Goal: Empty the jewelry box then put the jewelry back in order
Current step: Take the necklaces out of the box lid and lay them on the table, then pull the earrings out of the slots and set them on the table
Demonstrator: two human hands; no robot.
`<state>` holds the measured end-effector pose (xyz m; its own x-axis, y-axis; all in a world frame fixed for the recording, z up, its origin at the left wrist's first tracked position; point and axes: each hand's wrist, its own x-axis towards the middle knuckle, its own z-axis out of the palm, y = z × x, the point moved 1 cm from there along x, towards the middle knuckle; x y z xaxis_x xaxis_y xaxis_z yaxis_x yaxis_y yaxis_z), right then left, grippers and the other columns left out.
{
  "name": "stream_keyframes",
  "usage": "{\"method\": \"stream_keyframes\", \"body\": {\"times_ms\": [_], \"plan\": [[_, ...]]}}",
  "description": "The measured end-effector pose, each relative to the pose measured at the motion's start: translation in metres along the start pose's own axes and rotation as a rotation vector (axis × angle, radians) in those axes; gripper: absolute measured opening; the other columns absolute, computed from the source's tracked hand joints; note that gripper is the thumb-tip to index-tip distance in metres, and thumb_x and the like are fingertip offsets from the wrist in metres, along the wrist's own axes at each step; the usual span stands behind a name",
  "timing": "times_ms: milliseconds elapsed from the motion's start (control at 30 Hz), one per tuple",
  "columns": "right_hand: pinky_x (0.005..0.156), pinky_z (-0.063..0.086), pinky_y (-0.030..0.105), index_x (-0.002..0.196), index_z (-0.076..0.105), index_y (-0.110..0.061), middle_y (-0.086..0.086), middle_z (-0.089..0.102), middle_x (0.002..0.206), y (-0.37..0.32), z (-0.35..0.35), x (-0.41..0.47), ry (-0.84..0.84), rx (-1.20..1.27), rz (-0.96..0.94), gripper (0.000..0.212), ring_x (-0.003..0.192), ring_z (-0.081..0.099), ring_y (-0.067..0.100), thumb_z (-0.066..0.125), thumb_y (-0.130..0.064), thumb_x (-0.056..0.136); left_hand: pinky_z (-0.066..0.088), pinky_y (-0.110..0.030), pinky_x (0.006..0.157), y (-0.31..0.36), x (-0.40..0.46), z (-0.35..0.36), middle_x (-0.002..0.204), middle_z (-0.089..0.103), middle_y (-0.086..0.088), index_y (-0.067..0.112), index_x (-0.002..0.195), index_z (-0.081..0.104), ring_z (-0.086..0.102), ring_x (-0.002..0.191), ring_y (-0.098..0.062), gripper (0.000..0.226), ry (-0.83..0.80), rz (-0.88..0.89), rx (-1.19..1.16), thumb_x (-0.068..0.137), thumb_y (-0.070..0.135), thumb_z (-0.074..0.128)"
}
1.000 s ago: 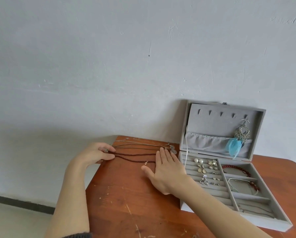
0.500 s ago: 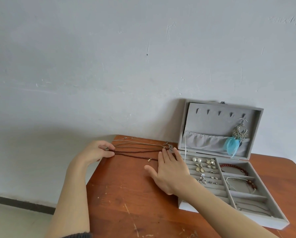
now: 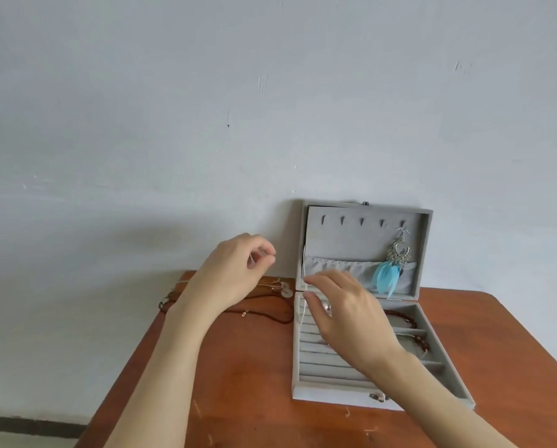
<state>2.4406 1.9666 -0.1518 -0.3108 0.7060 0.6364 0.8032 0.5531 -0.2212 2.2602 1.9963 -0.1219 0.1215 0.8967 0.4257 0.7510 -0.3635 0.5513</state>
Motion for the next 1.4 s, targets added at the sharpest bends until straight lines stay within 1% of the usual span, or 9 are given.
{"method": "stream_keyframes", "body": {"times_ms": [100,233,400,533,700,833,1033,1233,1400], "plan": [[0.063,0.054,0.033,0.094,0.07,-0.006,0.006,0.07,0.091,0.027,-0.014,-0.006,0.027,-0.003,0.091,0.015,0.085,0.066,0.028,0.069,-0.011,0.08,0.043,-0.021,0.068,0.024,0.0,0.026,0.092,0.056,0.013,0.027,0.101,0.061,0.05,0.073,-0.002,0.014,-0.047,0.141,0.104,0.091,0.025,0.052],[0.071,0.044,0.025,0.102,0.067,-0.014,-0.001,0.066,0.101,0.069,-0.025,-0.01,0.054,0.014,0.285,0.017,0.095,0.06,0.021,0.057,-0.02,0.089,0.033,-0.017,0.068,0.047,0.003,0.06,0.1,0.054,0.011,0.024,0.112,0.058,0.044,0.08,-0.002,0.021,-0.054,0.286,0.22,0.093,0.024,0.049],[0.072,0.046,0.031,0.098,0.068,-0.014,0.003,0.066,0.094,0.112,-0.033,0.004,0.231,0.13,0.469,0.015,0.08,0.06,0.018,0.056,-0.016,0.09,0.043,-0.026,0.082,0.074,0.026,0.098,0.109,0.054,0.005,0.023,0.12,0.053,0.049,0.103,-0.013,0.027,-0.007,0.313,0.234,0.093,0.026,0.048],[0.072,0.044,0.028,0.102,0.067,-0.012,0.005,0.068,0.097,0.135,-0.033,0.02,0.288,0.175,0.542,0.019,0.079,0.06,0.019,0.052,-0.017,0.091,0.041,-0.025,0.083,0.084,0.048,0.123,0.112,0.053,0.003,0.022,0.125,0.05,0.046,0.106,-0.013,0.032,0.021,0.282,0.259,0.093,0.027,0.048],[0.076,0.047,0.036,0.102,0.064,-0.013,0.001,0.064,0.073,0.148,-0.031,0.04,0.242,0.216,0.627,0.019,0.081,0.062,0.03,0.053,-0.024,0.09,0.042,-0.029,0.085,0.098,0.074,0.137,0.112,0.055,0.001,0.02,0.121,0.053,0.047,0.106,-0.015,0.029,0.102,0.19,0.194,0.092,0.022,0.05],[0.077,0.048,0.036,0.099,0.062,-0.014,0.006,0.067,0.085,0.152,-0.029,0.047,0.232,0.207,0.666,0.019,0.086,0.061,0.029,0.057,-0.029,0.088,0.048,-0.038,0.082,0.111,0.084,0.141,0.106,0.06,0.003,0.02,0.111,0.06,0.055,0.094,-0.017,0.022,0.162,0.093,0.063,0.091,0.019,0.051],[0.069,0.037,0.03,0.099,0.054,-0.014,0.006,0.065,0.096,0.151,-0.024,0.049,0.219,0.087,0.695,0.023,0.093,0.057,0.029,0.057,-0.034,0.088,0.05,-0.039,0.08,0.111,0.087,0.138,0.097,0.065,0.007,0.023,0.099,0.065,0.057,0.086,-0.016,0.015,0.23,0.04,0.003,0.089,0.019,0.055],[0.066,0.039,0.032,0.09,0.057,-0.01,0.011,0.065,0.088,0.147,-0.021,0.049,0.21,0.041,0.676,0.026,0.086,0.058,0.033,0.048,-0.035,0.091,0.05,-0.037,0.079,0.114,0.086,0.141,0.096,0.066,0.008,0.025,0.099,0.065,0.058,0.086,-0.015,0.015,0.165,0.0,0.003,0.087,0.021,0.057],[0.065,0.044,0.031,0.076,0.063,-0.014,0.006,0.064,0.073,0.151,-0.024,0.05,0.251,0.264,0.729,0.022,0.076,0.059,0.028,0.053,-0.029,0.088,0.051,-0.036,0.079,0.116,0.086,0.142,0.092,0.067,0.009,0.026,0.099,0.066,0.06,0.086,-0.017,0.015,0.133,-0.032,-0.001,0.086,0.022,0.059]]}}
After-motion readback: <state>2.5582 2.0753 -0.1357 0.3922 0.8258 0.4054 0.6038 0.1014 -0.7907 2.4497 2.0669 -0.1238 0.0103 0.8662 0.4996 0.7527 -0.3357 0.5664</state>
